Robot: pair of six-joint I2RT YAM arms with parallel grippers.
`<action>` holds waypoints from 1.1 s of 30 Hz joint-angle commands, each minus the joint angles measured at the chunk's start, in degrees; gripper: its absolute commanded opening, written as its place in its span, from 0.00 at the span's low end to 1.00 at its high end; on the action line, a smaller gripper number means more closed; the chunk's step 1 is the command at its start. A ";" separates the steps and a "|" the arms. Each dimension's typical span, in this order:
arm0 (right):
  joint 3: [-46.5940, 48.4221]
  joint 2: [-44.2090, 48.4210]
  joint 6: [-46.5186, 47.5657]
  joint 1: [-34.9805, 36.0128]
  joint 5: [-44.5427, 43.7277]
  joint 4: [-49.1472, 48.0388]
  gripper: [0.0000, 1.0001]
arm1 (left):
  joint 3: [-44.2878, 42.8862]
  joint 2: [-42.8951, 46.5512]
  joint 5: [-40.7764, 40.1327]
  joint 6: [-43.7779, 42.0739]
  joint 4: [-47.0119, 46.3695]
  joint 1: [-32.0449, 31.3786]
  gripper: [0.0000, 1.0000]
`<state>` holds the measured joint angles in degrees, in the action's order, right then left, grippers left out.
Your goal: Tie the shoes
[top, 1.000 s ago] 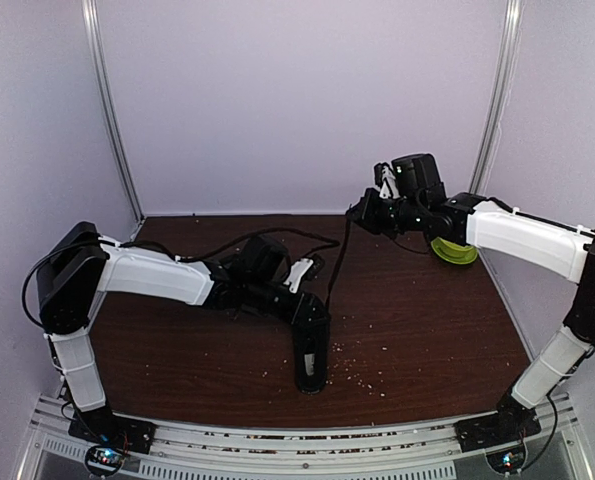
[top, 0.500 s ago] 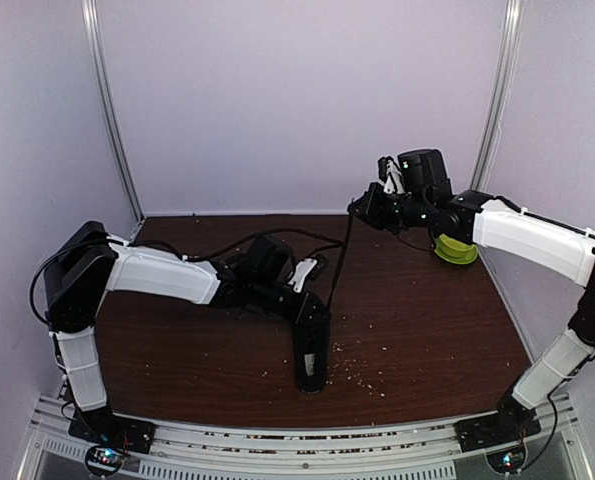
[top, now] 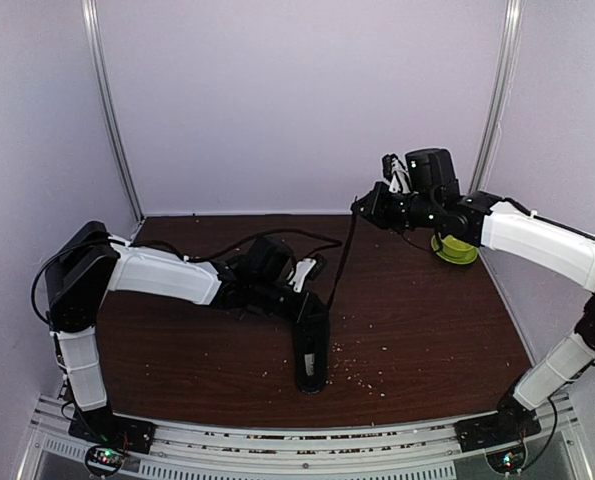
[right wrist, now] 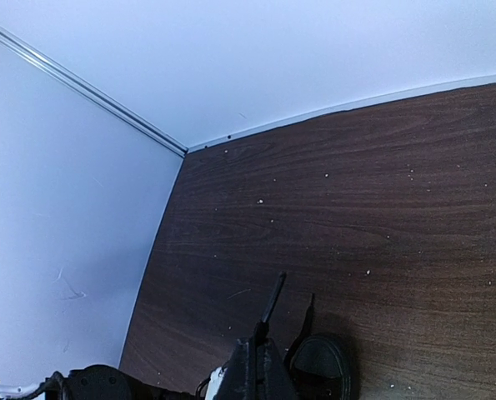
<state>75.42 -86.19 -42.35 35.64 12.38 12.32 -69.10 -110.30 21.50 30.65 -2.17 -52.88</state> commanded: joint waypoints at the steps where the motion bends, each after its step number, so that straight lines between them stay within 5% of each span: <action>1: -3.32 5.19 1.46 0.48 1.43 -0.10 0.00 | 1.69 3.33 -3.12 0.55 -4.16 -0.12 0.00; 8: -11.13 13.22 5.53 5.65 1.24 -0.83 0.00 | 5.73 7.73 -6.16 0.81 -6.21 0.05 0.00; 17: -22.65 19.90 9.03 20.70 1.49 -7.64 0.00 | 10.06 9.96 -3.54 2.06 -11.58 0.37 0.00; 26: -24.52 10.18 13.06 37.03 0.47 -13.44 0.00 | 12.02 10.55 -1.99 1.85 -13.24 0.32 0.00; 33: -20.33 -0.60 17.22 43.06 -3.09 -14.02 0.00 | 12.99 11.56 -2.06 1.02 -13.33 0.33 0.00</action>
<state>52.58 -83.79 -28.51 77.12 12.49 0.60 -57.12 -101.30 18.83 32.47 -12.25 -52.82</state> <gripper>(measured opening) 0.007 0.009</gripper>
